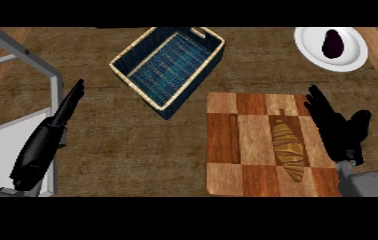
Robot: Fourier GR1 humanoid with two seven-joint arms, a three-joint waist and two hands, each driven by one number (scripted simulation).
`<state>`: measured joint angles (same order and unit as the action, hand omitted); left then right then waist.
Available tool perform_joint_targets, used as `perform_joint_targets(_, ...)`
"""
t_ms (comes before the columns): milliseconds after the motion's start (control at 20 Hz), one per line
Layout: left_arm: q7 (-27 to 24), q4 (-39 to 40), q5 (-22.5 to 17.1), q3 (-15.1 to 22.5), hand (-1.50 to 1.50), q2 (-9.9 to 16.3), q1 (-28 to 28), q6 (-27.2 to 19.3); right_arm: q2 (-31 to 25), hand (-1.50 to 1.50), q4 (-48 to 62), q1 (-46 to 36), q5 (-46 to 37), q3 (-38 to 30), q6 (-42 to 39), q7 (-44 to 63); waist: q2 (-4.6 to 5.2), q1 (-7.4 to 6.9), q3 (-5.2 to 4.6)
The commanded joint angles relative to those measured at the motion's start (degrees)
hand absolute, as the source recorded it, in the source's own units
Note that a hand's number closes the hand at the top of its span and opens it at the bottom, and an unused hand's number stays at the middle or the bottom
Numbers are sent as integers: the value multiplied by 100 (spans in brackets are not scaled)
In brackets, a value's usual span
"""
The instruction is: Pick the croissant from the cutting board and place it in the basket
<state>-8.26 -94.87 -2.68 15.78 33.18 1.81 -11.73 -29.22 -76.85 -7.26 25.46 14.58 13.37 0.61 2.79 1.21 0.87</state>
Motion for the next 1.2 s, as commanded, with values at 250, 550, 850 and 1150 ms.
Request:
perform_joint_targets(250, 381, 278, -70, -372, 0, -160, 734, -154, 543, 150, -992, -1186, 166, 1018, -2008, -606, -257, -317, -71)
perform_joint_targets(550, 874, 613, -482, -618, 0, -192, 1053, 147, 2334, -150, -2019, -322, -616, 2220, -27, -647, -317, -7, -96)
perform_joint_targets(850, 630, 696, -415, -605, 0, -227, 773, 164, 707, -150, -2445, -1132, -2496, 1854, 842, 663, -383, 83, -133)
perform_joint_targets(1150, 719, 648, -419, -629, 0, -180, 792, 198, -1410, -150, -2438, -2156, -3080, 1631, -701, 2356, -386, 35, -148)
